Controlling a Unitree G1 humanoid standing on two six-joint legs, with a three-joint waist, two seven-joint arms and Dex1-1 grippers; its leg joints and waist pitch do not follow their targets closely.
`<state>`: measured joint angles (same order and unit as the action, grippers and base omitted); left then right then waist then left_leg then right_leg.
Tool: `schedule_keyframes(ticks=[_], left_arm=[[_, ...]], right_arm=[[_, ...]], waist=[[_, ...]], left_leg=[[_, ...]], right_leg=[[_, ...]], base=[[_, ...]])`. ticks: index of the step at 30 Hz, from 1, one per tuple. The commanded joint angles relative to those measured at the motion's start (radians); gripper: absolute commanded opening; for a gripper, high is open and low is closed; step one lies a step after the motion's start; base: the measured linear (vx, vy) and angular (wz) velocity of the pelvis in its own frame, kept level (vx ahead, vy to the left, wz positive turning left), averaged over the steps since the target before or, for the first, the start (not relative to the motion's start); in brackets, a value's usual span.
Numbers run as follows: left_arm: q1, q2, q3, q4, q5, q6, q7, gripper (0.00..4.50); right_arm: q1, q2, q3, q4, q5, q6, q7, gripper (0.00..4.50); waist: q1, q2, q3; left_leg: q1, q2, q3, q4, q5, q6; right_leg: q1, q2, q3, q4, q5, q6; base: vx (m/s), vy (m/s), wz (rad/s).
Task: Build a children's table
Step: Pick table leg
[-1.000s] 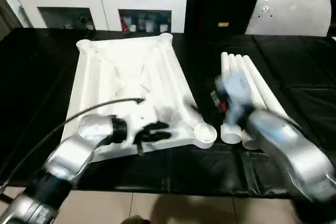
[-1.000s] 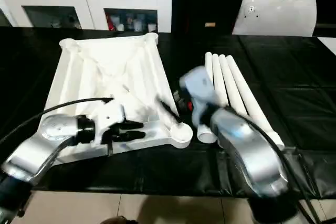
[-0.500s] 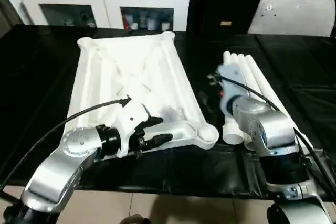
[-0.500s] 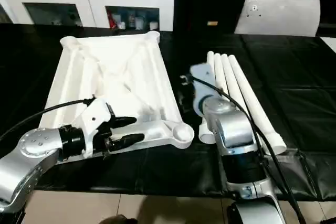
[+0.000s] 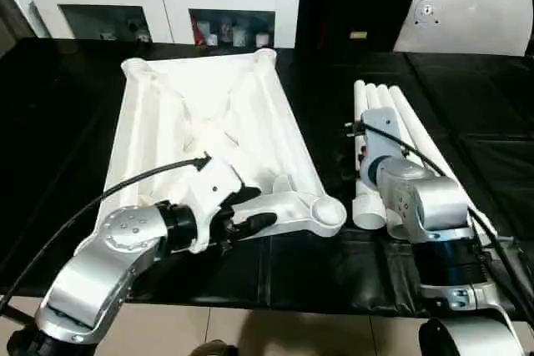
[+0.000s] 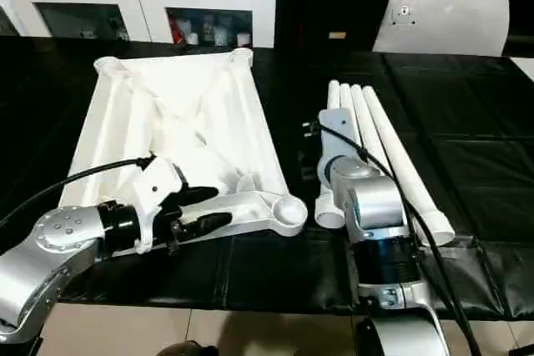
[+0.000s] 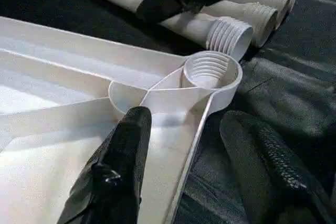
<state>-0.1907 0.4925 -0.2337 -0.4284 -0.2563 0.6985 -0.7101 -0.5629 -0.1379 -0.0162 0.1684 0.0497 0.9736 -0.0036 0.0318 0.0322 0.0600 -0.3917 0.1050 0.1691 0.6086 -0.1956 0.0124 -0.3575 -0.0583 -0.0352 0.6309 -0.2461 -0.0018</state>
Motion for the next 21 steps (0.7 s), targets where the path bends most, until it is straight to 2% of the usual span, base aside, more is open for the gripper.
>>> schedule_keyframes(ticks=[1, 7, 11, 15, 16, 17, 19, 20, 21], left_arm=[[-0.008, 0.005, 0.000, -0.018, 0.004, 0.016, 0.009, 2.45], [-0.008, 0.008, -0.005, -0.022, 0.003, 0.025, 0.013, 2.45], [-0.015, 0.008, -0.013, -0.019, 0.002, 0.027, 0.016, 2.45], [-0.018, 0.011, -0.016, -0.019, 0.002, 0.029, 0.013, 2.45], [-0.019, 0.012, -0.018, -0.021, 0.002, 0.030, 0.013, 2.45], [-0.019, 0.011, -0.018, -0.023, 0.001, 0.031, 0.013, 2.45], [-0.020, 0.009, -0.018, -0.025, -0.002, 0.032, 0.013, 2.45], [-0.020, 0.008, -0.020, -0.024, 0.000, 0.030, 0.014, 2.45], [-0.020, 0.007, -0.021, -0.023, 0.000, 0.028, 0.015, 2.45]], right_arm=[[-0.017, 0.002, -0.017, 0.013, 0.003, 0.009, -0.007, 4.50], [-0.028, 0.009, -0.021, 0.040, -0.001, 0.020, -0.008, 4.50], [-0.036, 0.016, -0.025, 0.070, 0.016, 0.065, 0.011, 4.50], [-0.042, 0.025, -0.048, 0.087, 0.034, 0.105, 0.016, 4.50], [-0.045, 0.027, -0.057, 0.093, 0.036, 0.113, 0.013, 4.50], [-0.048, 0.028, -0.066, 0.100, 0.040, 0.120, 0.013, 4.50], [-0.056, 0.028, -0.081, 0.112, 0.049, 0.136, 0.015, 4.50], [-0.057, 0.028, -0.085, 0.115, 0.052, 0.139, 0.016, 4.50], [-0.058, 0.029, -0.087, 0.117, 0.053, 0.142, 0.018, 4.50]], waist=[[-0.003, -0.002, -0.060], [-0.003, -0.004, -0.062], [-0.002, -0.004, -0.063], [-0.002, -0.005, -0.062], [-0.002, -0.009, -0.063], [-0.001, -0.005, -0.062], [-0.001, -0.005, -0.063], [-0.003, -0.010, -0.063], [-0.001, -0.009, -0.064]], left_leg=[[0.031, 0.113, -0.044, -0.081, -0.124, -0.064], [0.030, 0.112, -0.042, -0.078, -0.104, -0.055], [0.030, 0.113, -0.043, -0.077, -0.100, -0.047], [0.030, 0.113, -0.043, -0.077, -0.106, -0.049], [0.030, 0.114, -0.042, -0.078, -0.103, -0.048], [0.031, 0.114, -0.042, -0.078, -0.103, -0.051], [0.032, 0.113, -0.042, -0.077, -0.100, -0.056], [0.031, 0.113, -0.041, -0.078, -0.097, -0.054], [0.031, 0.113, -0.041, -0.077, -0.094, -0.054]], right_leg=[[0.022, -0.097, 0.055, -0.062, 0.002, -0.226], [0.024, -0.100, 0.055, -0.061, 0.018, -0.229], [0.026, -0.099, 0.054, -0.060, 0.015, -0.232], [0.026, -0.099, 0.054, -0.060, 0.003, -0.234], [0.025, -0.098, 0.054, -0.060, 0.006, -0.231], [0.023, -0.098, 0.053, -0.060, 0.002, -0.231], [0.024, -0.098, 0.053, -0.059, 0.009, -0.231], [0.025, -0.098, 0.053, -0.059, 0.011, -0.231], [0.025, -0.099, 0.053, -0.058, 0.012, -0.232]], base=[[0.000, 0.000, 0.00], [0.000, 0.000, 0.00], [0.000, 0.000, 0.00], [0.000, 0.000, 0.00], [0.000, 0.000, 0.00], [0.000, 0.000, 0.00], [0.000, 0.000, 0.00], [0.000, 0.000, 0.00], [0.000, 0.000, 0.00]])
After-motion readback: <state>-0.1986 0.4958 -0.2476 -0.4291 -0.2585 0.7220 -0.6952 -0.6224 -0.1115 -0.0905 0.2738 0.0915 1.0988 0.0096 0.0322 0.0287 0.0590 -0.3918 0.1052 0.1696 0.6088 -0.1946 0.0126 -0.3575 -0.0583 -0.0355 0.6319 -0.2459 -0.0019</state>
